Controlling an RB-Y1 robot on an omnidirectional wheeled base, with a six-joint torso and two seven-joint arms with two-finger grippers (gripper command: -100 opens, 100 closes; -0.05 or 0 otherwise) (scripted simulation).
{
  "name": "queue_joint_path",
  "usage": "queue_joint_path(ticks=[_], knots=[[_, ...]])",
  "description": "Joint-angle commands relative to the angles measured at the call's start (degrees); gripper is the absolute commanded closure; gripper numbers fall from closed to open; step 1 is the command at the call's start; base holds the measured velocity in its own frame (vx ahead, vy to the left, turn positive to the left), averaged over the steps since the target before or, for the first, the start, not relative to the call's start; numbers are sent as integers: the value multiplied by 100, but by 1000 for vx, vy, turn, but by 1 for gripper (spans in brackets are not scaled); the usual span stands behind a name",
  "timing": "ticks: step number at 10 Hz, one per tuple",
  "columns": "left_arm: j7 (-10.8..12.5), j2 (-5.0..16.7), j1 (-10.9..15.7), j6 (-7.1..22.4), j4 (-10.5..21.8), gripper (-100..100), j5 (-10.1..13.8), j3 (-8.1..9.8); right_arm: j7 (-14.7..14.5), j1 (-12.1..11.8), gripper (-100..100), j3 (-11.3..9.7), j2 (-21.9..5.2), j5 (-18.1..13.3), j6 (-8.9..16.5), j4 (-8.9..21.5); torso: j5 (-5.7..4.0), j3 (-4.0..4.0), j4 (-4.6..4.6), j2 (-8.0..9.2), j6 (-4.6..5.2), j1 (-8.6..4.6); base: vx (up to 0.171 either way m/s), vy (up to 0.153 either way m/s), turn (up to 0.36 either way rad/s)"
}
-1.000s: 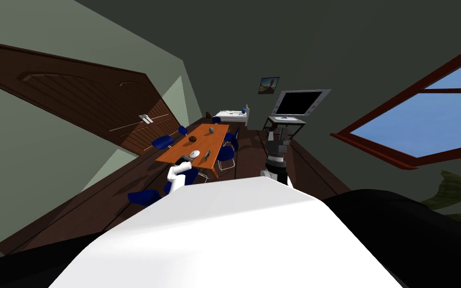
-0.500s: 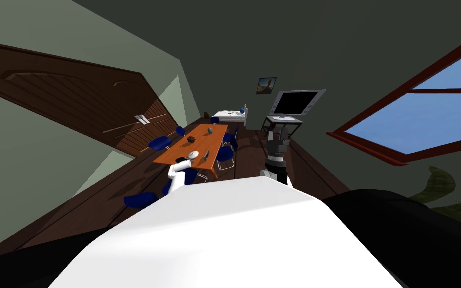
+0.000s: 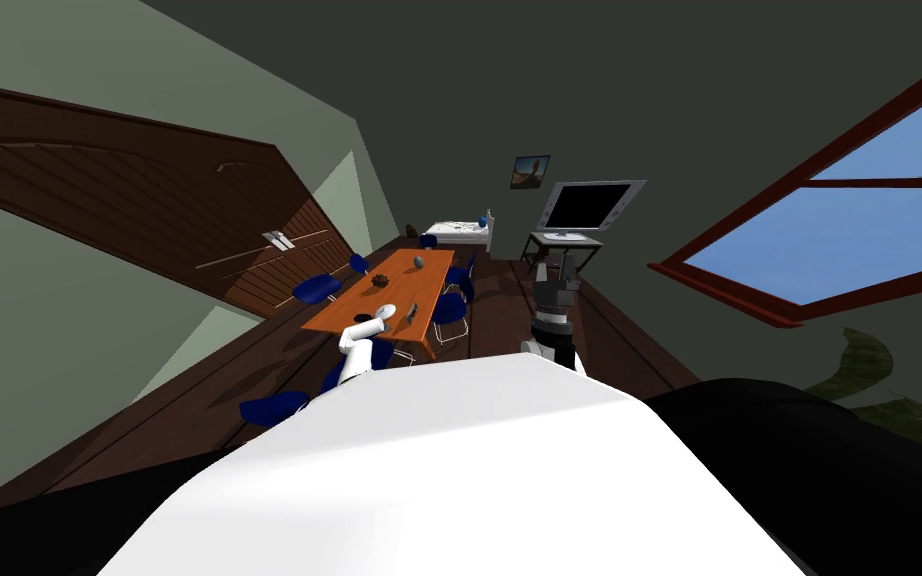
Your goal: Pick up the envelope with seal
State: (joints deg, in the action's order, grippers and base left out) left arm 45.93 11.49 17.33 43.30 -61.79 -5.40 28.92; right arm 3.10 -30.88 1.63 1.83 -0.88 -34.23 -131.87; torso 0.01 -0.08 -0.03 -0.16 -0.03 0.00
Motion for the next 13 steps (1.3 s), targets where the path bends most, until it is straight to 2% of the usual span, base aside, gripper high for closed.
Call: queue_joint_path(ticks=[1,2,3,4,5,6,7,8,9,10,11,12,13], knots=[[61,27,95,222,192,-100,12,49,0,0,0,0,0,0,0,0,0,0,0,0,0,0,23,0,-33],[184,76,313,383,464,-100,6,145,0,0,0,0,0,0,0,0,1,-1,-1,0,-2,1,32,-3,-46],[184,76,313,514,530,-100,6,145,0,0,0,0,0,0,0,0,0,-3,-1,-4,0,-1,28,1,-23],[298,125,527,676,785,-100,2,234,0,0,0,0,0,0,0,0,0,-2,-2,-3,-2,0,39,-1,-31],[298,125,527,795,858,-100,2,234,0,0,0,0,0,0,0,0,0,-4,-2,-7,-1,-1,36,-6,-25],[404,174,734,993,1033,-100,-1,317,0,0,0,0,0,0,0,0,0,-4,-2,-5,-3,-2,44,-4,-27],[404,174,734,1065,1175,-100,-1,317,0,0,0,0,0,0,0,0,-1,-5,-2,-9,-1,-2,36,-5,-23],[404,174,734,1065,1175,-100,-1,317,0,0,0,0,0,0,0,0,0,-4,-3,-6,-3,-3,12,-7,3],[500,222,934,1321,1386,-100,-1,392,0,0,0,0,0,0,0,0,0,0,-1,1,-3,-2,30,-6,-26],[500,222,934,1321,1477,-100,-1,392,0,0,0,0,0,0,0,0,-1,-2,-1,-3,-1,-3,34,-10,-19],[587,269,1126,1563,1646,-100,0,460,0,0,0,0,0,0,0,0,-1,-3,-2,-4,-3,-4,46,-13,-21],[587,269,1126,1563,1764,-100,0,460,0,-1,0,0,0,0,0,0,-1,-5,-2,-8,-2,-5,45,-8,-11],[665,315,1309,1788,1915,-100,2,522,0,-1,0,0,0,0,0,0,0,-5,-3,-8,-3,-4,54,-1,-18]])
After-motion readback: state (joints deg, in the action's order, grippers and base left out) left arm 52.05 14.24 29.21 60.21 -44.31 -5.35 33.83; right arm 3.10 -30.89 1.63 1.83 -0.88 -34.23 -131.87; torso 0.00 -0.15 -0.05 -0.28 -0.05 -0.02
